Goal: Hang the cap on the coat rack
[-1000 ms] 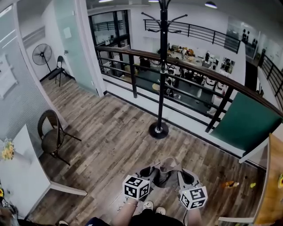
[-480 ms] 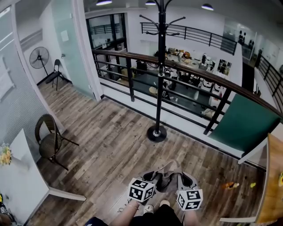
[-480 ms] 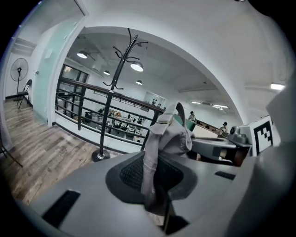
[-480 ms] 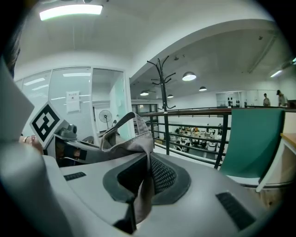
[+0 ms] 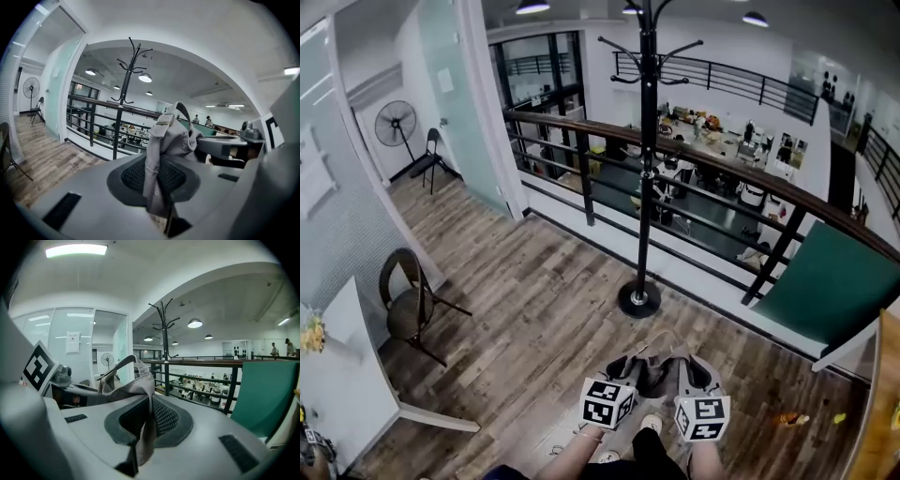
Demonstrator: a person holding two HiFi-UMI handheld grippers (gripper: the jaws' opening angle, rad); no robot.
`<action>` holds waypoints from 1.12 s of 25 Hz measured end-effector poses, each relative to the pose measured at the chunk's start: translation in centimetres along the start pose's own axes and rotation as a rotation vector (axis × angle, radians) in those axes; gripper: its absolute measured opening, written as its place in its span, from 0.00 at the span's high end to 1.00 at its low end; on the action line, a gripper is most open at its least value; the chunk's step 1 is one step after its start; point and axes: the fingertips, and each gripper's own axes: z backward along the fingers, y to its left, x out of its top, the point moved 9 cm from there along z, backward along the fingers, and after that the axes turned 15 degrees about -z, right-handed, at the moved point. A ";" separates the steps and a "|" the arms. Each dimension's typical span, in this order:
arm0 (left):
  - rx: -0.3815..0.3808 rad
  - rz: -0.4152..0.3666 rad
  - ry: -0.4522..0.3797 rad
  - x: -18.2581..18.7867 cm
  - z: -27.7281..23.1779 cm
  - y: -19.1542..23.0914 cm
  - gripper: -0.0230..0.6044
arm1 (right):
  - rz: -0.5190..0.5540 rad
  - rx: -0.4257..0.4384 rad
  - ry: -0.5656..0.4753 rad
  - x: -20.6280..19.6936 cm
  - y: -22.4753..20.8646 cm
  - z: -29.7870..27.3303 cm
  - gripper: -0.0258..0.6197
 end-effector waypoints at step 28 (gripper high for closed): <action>0.088 0.057 0.075 4.9 -15.9 3.4 0.87 | 0.034 0.142 0.088 6.1 -11.9 -14.0 0.91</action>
